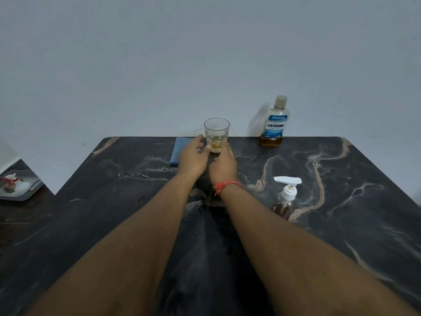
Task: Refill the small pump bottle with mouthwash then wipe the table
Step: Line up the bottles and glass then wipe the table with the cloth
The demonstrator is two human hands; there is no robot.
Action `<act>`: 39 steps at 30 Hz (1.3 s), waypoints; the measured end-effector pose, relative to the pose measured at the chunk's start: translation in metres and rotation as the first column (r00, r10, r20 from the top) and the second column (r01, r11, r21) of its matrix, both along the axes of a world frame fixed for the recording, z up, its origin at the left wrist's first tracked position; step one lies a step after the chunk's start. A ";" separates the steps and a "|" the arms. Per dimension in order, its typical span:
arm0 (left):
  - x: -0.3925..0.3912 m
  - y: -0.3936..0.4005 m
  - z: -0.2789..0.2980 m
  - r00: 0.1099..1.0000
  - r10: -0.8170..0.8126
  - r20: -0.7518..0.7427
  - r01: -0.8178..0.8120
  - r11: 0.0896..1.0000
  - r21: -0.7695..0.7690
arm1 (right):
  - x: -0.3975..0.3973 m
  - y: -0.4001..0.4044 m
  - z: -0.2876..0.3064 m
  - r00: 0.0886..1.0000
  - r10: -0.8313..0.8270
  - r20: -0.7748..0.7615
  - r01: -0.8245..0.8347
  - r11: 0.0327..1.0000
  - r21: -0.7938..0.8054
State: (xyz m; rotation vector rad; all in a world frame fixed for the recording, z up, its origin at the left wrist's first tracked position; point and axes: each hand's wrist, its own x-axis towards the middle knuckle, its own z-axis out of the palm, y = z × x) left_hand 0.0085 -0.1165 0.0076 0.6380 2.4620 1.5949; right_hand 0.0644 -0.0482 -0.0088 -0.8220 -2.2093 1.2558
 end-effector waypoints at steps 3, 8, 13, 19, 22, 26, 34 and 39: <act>0.034 -0.023 -0.003 0.999 -0.002 -0.041 0.004 0.999 0.033 | 0.041 -0.016 0.007 0.996 0.089 0.026 -0.090 0.995 0.048; 0.097 -0.058 -0.006 0.997 -0.055 -0.050 0.058 0.997 0.051 | 0.116 -0.043 0.023 0.976 0.201 0.084 -0.214 0.959 0.187; 0.152 -0.077 -0.001 0.991 -0.128 -0.028 0.130 0.988 0.086 | 0.184 -0.053 0.026 0.969 0.238 0.069 -0.248 0.933 0.262; 0.196 -0.074 0.003 0.981 -0.182 -0.067 0.185 0.982 0.044 | 0.238 -0.028 0.024 0.998 0.028 -0.052 -0.011 0.952 0.307; 0.208 -0.064 0.003 0.979 -0.195 -0.053 0.197 0.980 0.035 | 0.253 -0.009 0.024 0.991 -0.124 -0.050 0.133 0.948 0.288; 0.217 -0.046 0.002 0.976 -0.215 -0.025 0.215 0.977 -0.001 | 0.255 0.011 0.016 0.985 -0.172 0.031 0.161 0.961 0.224; 0.210 -0.005 -0.004 0.972 -0.234 -0.008 0.234 0.972 -0.006 | 0.229 0.032 0.004 0.994 -0.081 0.077 0.060 0.968 0.244; 0.187 0.016 -0.007 0.986 -0.165 -0.023 0.165 0.986 0.011 | 0.199 0.046 -0.001 0.996 -0.063 0.068 0.048 0.976 0.214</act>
